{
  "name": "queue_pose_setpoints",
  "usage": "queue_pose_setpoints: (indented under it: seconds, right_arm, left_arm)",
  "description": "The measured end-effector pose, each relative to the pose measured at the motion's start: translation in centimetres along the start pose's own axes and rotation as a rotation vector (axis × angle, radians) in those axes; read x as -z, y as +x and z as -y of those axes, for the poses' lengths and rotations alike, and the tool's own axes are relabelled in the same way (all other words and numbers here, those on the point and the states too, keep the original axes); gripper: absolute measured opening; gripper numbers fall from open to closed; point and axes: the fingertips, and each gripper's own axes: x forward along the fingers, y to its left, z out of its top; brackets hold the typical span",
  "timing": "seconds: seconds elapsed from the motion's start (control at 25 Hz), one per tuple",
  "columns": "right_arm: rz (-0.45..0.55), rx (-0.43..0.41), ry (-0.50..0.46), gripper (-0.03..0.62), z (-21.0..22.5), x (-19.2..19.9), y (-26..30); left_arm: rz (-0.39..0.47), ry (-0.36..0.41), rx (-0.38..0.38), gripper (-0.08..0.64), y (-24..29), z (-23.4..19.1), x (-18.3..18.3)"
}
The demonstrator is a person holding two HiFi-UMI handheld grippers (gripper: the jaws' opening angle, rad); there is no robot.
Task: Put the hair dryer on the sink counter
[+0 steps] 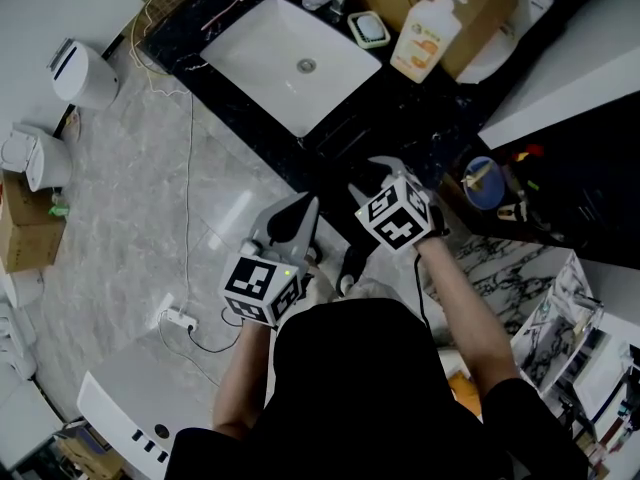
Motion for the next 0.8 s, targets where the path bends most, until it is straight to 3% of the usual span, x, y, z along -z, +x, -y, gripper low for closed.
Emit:
queue_pose_setpoints:
  seconds: [0.44,0.8]
  right_arm:
    - [0.115,0.019,0.024,0.146,-1.4,1.3,-4.4]
    - [0.198,0.044,0.092,0.073,-2.3,1.4,-6.4]
  left_arm:
    - [0.005,0.019,-0.016,-0.002,-0.8,3.9,1.4]
    - [0.002,0.033,-0.025,-0.002,-1.9,4.4,1.3]
